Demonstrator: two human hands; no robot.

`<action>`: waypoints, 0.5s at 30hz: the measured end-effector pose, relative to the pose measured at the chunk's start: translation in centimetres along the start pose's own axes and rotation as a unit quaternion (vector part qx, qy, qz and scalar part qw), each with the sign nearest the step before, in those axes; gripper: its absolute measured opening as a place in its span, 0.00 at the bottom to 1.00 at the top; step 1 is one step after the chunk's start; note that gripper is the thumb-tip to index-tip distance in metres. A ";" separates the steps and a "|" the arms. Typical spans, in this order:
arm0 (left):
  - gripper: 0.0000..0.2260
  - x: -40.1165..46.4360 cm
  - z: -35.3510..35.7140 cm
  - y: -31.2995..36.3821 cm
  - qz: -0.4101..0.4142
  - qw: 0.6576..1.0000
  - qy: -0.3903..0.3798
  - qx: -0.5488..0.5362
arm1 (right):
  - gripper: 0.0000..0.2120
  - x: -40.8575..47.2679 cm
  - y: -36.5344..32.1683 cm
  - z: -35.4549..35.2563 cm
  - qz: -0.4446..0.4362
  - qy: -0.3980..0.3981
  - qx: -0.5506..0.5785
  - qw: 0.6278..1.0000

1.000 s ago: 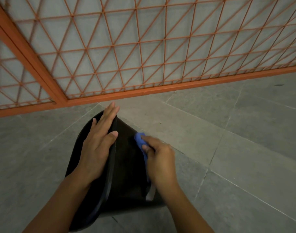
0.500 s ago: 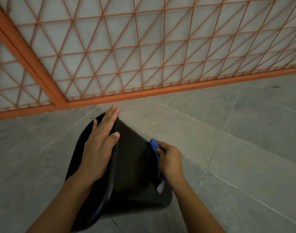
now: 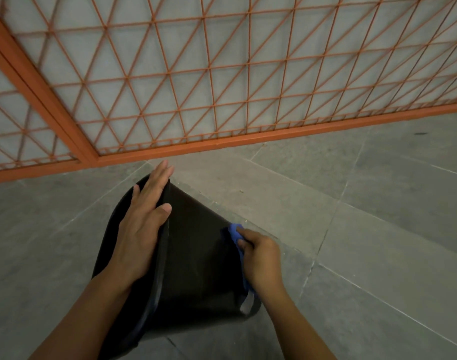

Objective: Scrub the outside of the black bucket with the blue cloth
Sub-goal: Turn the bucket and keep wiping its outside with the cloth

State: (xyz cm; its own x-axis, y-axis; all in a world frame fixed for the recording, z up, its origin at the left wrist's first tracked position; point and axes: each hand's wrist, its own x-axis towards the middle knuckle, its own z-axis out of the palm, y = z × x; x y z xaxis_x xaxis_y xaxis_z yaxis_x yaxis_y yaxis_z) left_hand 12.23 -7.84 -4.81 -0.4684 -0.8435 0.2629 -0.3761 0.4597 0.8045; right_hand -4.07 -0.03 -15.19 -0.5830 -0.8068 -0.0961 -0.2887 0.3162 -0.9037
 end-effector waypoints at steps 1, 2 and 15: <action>0.31 0.0 -0.1 0.0 -0.005 1.000 0.001 -0.001 | 0.14 0.7 -0.2 -0.1 0.011 -0.004 0.000 1.000; 0.30 0.1 -0.1 0.0 -0.006 1.000 0.003 0.001 | 0.14 1.5 -0.2 -0.3 0.026 -0.009 -0.005 1.000; 0.30 0.0 0.4 0.6 0.009 1.000 0.006 0.009 | 0.14 1.0 0.0 -1.0 0.041 -0.008 -0.039 0.998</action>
State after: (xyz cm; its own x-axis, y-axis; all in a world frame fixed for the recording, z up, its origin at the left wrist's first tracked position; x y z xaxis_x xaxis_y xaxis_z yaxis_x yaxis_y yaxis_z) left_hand 11.71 -7.51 -4.56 -0.4650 -0.8385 0.2841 -0.3824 0.4797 0.7898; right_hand -5.42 -0.36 -14.88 -0.5957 -0.7838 -0.1752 -0.2996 0.4193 -0.8570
